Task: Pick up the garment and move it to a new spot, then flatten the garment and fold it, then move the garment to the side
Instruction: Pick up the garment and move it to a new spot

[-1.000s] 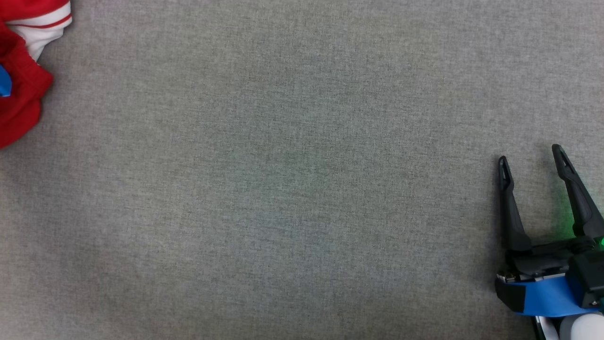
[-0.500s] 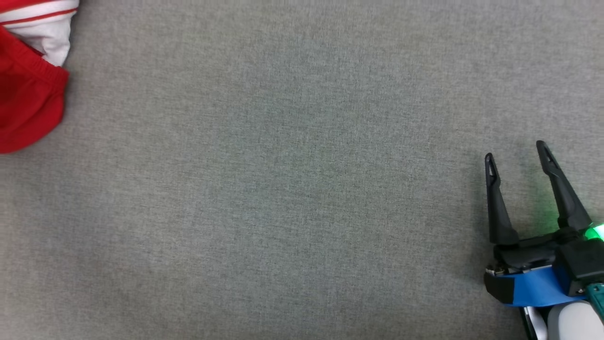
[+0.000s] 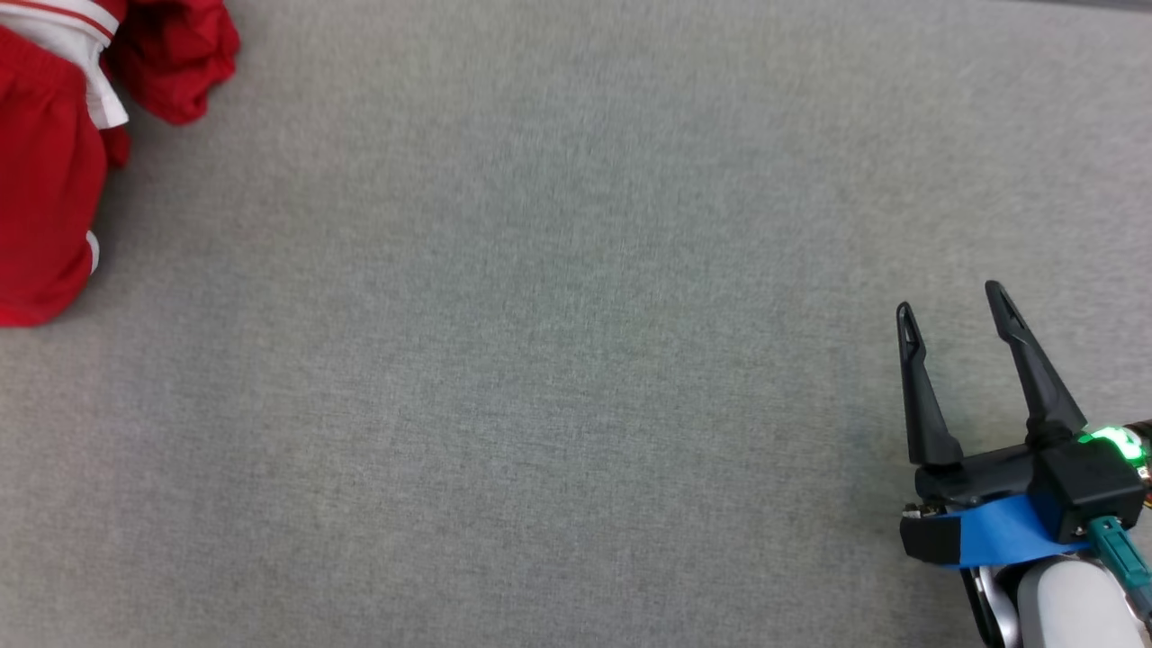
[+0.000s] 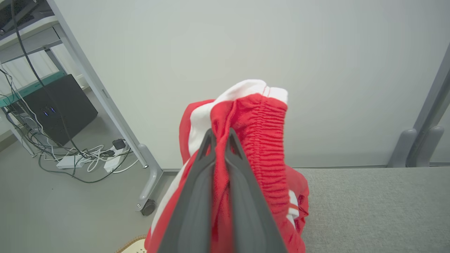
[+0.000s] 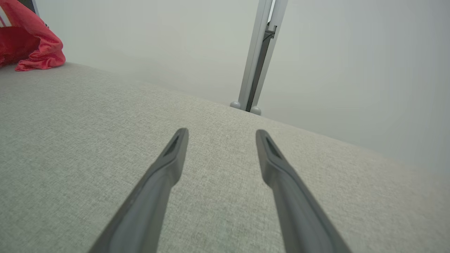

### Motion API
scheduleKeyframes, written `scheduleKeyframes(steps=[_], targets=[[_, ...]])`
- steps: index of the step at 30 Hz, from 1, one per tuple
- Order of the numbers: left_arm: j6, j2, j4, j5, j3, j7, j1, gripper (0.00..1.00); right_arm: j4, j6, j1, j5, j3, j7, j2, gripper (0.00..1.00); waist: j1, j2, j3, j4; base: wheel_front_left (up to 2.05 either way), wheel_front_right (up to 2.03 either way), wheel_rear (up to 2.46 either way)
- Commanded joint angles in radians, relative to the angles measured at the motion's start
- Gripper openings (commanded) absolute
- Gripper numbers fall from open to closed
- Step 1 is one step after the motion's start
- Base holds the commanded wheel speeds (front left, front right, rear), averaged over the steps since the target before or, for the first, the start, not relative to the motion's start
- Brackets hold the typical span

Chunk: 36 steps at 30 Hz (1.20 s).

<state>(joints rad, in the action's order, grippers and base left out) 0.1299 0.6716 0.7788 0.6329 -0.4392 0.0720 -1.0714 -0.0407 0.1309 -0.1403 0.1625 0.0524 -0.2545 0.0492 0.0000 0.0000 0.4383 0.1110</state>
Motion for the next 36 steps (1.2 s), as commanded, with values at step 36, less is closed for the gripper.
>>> scheduleKeyframes(steps=[36], targets=[[-0.063, -0.473, -0.100, 0.021, -0.334, 0.150, 0.367, 0.00, 0.139, 0.000, 0.009, -0.165, 0.041, -0.012, 0.002, 1.00, 0.0000, 0.0000, -0.211, -0.240, 0.00, 0.00, 0.00]])
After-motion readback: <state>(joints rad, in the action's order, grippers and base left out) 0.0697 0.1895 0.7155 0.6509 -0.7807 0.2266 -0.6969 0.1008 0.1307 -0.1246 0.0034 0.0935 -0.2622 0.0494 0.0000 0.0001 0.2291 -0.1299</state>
